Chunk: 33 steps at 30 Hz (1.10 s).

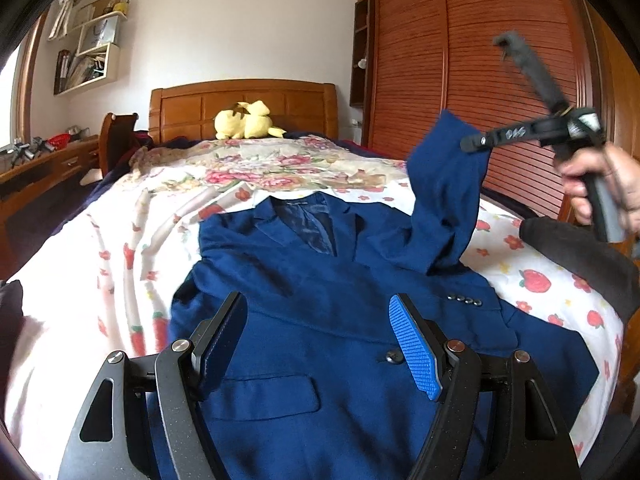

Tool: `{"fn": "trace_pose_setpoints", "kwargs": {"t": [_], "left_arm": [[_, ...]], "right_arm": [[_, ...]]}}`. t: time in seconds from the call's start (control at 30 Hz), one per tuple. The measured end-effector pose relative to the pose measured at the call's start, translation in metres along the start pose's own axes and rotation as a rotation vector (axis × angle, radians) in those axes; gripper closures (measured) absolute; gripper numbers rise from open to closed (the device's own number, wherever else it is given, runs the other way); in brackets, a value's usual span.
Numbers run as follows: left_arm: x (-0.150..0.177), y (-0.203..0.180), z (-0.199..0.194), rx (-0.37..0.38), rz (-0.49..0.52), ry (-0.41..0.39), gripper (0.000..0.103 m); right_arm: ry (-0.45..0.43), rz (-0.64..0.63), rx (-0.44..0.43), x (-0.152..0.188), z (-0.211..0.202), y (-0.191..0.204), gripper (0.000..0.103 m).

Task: Fold large clothes
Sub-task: 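Open the right tool and lift it off the folded sleeve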

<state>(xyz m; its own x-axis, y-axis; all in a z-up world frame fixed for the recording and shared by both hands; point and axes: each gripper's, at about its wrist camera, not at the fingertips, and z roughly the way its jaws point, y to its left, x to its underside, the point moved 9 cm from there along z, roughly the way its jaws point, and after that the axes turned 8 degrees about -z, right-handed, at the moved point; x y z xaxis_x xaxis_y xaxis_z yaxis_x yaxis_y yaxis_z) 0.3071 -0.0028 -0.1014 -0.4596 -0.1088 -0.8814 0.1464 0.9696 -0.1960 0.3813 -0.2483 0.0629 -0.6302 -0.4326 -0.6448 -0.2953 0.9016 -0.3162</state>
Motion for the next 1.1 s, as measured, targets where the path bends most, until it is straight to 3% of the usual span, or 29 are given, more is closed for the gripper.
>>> {"fn": "trace_pose_setpoints", "kwargs": {"t": [0.23,0.47,0.77,0.87,0.93,1.1], "left_arm": [[0.001,0.019,-0.022,-0.043,-0.013,-0.019,0.028],[0.002,0.029,-0.035,-0.074,-0.016,-0.027,0.028],[0.004,0.024,-0.033,-0.085,-0.012,-0.010,0.028],[0.004,0.022,-0.032,-0.080,-0.015,-0.007,0.028],[0.004,0.020,-0.029,-0.076,-0.015,-0.002,0.028],[0.003,0.020,-0.020,-0.061,-0.010,0.007,0.028]], "right_arm": [[-0.067,-0.100,-0.164,-0.012,-0.038,0.095,0.091],[0.009,-0.133,-0.287,0.037,-0.025,0.160,0.091],[0.090,-0.065,-0.358,0.089,-0.009,0.188,0.089],[0.083,-0.067,-0.368,0.093,-0.011,0.197,0.081],[0.067,-0.058,-0.400,0.094,-0.015,0.201,0.063],[0.061,-0.050,-0.385,0.098,-0.013,0.196,0.062]]}}
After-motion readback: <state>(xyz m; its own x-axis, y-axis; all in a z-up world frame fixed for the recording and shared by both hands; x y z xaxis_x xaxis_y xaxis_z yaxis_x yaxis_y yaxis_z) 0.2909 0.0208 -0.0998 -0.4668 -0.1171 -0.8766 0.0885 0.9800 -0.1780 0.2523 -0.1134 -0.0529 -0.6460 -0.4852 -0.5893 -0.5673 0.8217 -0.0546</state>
